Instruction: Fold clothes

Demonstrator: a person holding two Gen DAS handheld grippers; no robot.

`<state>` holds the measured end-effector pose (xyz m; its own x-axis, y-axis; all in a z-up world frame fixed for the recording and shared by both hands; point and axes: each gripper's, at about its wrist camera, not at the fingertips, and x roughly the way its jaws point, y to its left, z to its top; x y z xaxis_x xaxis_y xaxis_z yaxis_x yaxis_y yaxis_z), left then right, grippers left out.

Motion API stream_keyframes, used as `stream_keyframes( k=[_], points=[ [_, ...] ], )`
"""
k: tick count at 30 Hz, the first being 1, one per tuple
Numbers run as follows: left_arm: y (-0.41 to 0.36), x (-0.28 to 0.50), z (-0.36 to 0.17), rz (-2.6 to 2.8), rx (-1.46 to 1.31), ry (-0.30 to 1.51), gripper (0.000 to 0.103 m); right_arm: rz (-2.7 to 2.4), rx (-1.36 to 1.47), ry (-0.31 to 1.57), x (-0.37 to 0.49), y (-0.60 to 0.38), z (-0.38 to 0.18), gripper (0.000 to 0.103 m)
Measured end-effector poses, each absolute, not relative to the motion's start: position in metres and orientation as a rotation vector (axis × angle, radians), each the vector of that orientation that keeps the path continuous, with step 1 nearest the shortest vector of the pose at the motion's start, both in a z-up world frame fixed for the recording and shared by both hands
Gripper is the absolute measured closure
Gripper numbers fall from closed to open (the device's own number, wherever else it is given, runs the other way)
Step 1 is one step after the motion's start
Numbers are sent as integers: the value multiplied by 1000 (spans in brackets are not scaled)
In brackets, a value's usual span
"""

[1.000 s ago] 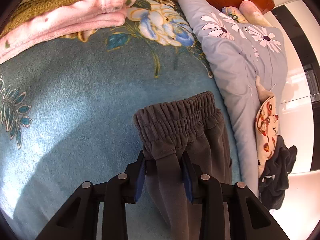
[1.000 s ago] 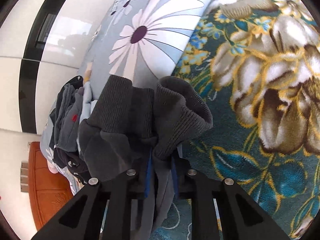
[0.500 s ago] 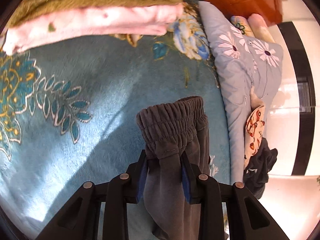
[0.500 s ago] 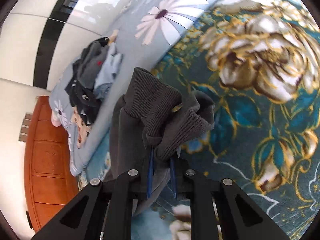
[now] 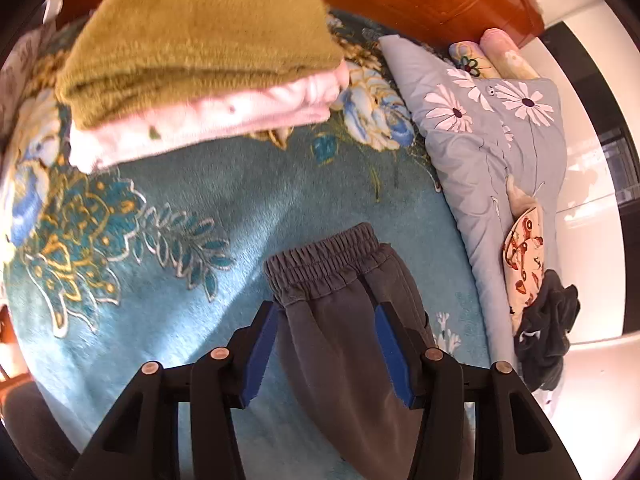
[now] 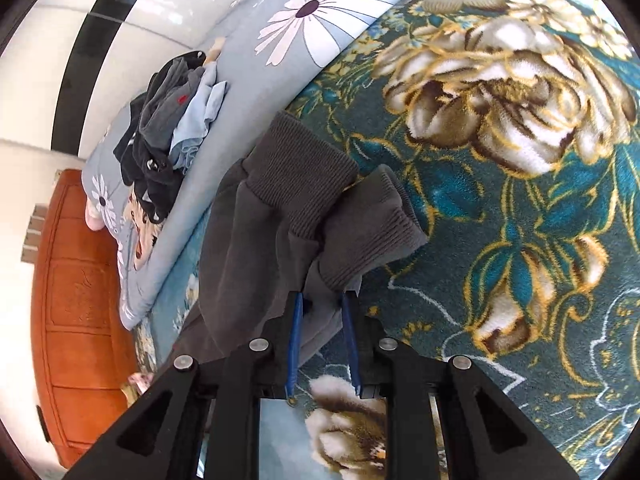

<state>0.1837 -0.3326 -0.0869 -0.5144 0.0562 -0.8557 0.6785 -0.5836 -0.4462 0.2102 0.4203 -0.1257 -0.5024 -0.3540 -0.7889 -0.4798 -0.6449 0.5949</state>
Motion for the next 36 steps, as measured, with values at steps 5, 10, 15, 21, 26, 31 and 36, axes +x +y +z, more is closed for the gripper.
stream_keyframes(
  k=[5, 10, 15, 21, 26, 31, 36],
  points=[
    [-305, 167, -62, -2282, 1241, 988, 42, 2435, -1522, 1137, 213, 411, -101, 82],
    [-262, 139, -81, -2314, 1305, 1027, 42, 2484, -1456, 1207, 194, 404, -96, 65],
    [-220, 128, -128, -2273, 1432, 912, 42, 2448, -1405, 1255, 183, 408, -103, 50],
    [-222, 123, -157, -2156, 1507, 942, 42, 2333, -1406, 1280, 171, 430, -124, 50],
    [-227, 127, -163, -2121, 1504, 1001, 42, 2183, -1365, 1425, 173, 440, -153, 50],
    [-231, 132, -162, -2116, 1491, 1040, 42, 2189, -1313, 1445, 166, 432, -151, 70],
    [-235, 139, -155, -2136, 1447, 1068, 42, 2321, -1307, 1391, 155, 420, -113, 86]
  ],
)
